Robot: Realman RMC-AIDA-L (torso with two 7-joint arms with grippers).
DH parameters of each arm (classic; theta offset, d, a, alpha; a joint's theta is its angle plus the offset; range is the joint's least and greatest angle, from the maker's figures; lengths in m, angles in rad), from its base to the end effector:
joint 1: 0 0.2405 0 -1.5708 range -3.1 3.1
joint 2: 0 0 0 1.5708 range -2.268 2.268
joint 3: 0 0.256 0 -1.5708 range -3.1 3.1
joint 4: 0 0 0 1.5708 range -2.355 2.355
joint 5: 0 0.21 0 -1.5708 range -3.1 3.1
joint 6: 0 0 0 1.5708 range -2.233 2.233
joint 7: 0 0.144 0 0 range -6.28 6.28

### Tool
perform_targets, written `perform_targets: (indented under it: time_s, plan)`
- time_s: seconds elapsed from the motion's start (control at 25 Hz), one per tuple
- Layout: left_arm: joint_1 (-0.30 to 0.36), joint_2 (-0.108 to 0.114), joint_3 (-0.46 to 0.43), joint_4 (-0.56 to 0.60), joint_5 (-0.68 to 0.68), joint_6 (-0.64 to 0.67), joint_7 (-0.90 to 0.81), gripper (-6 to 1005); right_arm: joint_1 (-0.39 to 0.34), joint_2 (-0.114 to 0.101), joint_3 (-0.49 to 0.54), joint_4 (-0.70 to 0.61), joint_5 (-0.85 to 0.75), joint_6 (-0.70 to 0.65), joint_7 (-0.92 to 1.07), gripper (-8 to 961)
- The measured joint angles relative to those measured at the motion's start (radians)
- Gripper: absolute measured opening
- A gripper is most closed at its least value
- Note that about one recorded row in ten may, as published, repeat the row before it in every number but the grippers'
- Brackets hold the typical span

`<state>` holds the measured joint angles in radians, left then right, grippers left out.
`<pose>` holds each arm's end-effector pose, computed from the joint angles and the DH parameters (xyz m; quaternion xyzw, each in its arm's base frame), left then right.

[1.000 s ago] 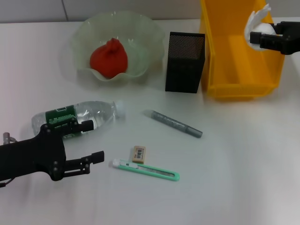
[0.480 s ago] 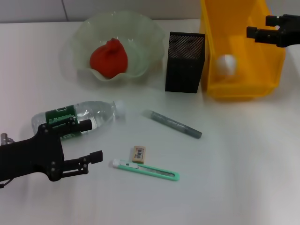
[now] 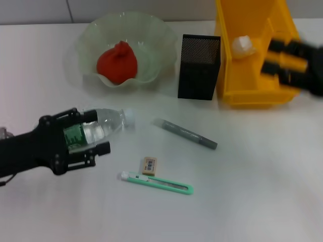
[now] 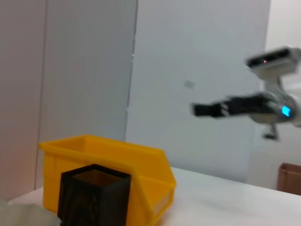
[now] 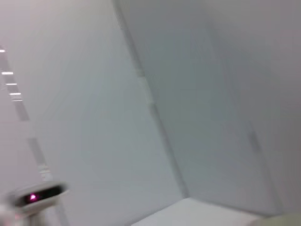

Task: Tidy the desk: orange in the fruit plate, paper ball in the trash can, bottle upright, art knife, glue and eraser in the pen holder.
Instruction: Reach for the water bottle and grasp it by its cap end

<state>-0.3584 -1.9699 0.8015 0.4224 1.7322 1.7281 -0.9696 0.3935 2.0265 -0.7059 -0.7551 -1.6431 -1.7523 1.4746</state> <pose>-0.3056 0.2617 0.0139 -0.9255 -0.1340 -0.3235 0.1444 0.2580 0.3068 0.0646 -0.8854 0.2086 0.3876 0.1492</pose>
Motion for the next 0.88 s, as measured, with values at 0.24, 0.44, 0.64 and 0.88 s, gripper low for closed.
perform_targets:
  time_s: [0.24, 0.44, 0.64, 0.88]
  plan:
    - [-0.051, 0.003, -0.003, 0.005, 0.006, -0.051, -0.071, 800, -0.022, 0.000, -0.005, 0.201, -0.157, -0.022, -0.289, 753]
    - [-0.102, 0.006, 0.005, 0.050, 0.043, -0.137, -0.168, 800, -0.029, 0.026, -0.007, 0.305, -0.234, 0.120, -0.452, 753]
    - [-0.160, -0.017, 0.006, 0.186, 0.166, -0.182, -0.318, 800, -0.032, 0.036, -0.006, 0.358, -0.239, 0.214, -0.531, 753]
    - [-0.280, -0.048, 0.005, 0.315, 0.405, -0.210, -0.520, 799, -0.032, 0.035, -0.004, 0.365, -0.239, 0.229, -0.539, 753]
